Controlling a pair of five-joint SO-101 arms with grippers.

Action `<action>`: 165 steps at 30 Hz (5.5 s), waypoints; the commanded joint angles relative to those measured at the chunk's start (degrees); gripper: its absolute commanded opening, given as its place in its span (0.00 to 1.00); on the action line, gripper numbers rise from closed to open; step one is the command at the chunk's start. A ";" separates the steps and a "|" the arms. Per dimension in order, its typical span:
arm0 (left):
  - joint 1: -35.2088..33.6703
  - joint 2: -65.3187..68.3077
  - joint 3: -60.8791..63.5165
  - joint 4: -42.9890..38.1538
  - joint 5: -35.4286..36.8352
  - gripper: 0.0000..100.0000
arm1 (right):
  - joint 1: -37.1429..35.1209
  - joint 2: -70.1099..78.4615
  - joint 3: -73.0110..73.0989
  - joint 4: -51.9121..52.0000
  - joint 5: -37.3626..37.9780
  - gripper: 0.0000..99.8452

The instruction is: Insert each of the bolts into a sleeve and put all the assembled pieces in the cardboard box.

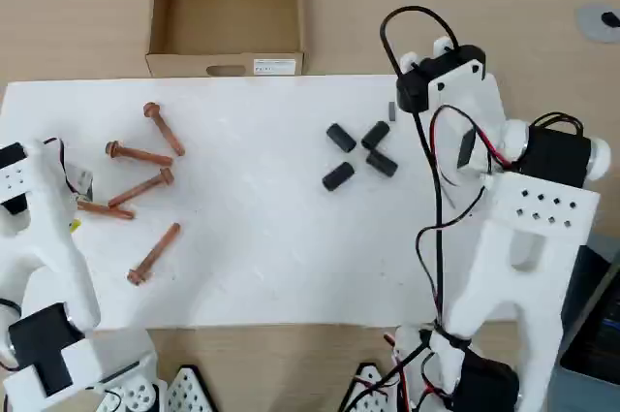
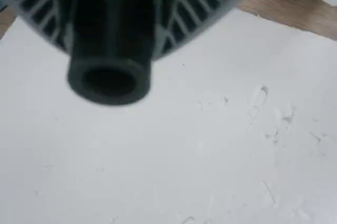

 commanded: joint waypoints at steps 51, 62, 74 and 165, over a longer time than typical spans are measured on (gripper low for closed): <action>6.15 -8.04 -19.78 18.02 -9.49 0.00 | 0.22 -13.76 -1.10 1.32 0.44 0.01; 17.49 -39.78 -12.04 22.15 -18.99 0.00 | 0.40 -34.15 9.27 0.97 0.09 0.01; 26.29 -73.27 13.71 10.55 -20.04 0.00 | 0.13 -43.47 28.79 -17.41 -19.52 0.01; 61.89 -95.34 47.65 -21.80 -10.55 0.00 | -55.16 -85.76 75.82 -48.79 -28.57 0.01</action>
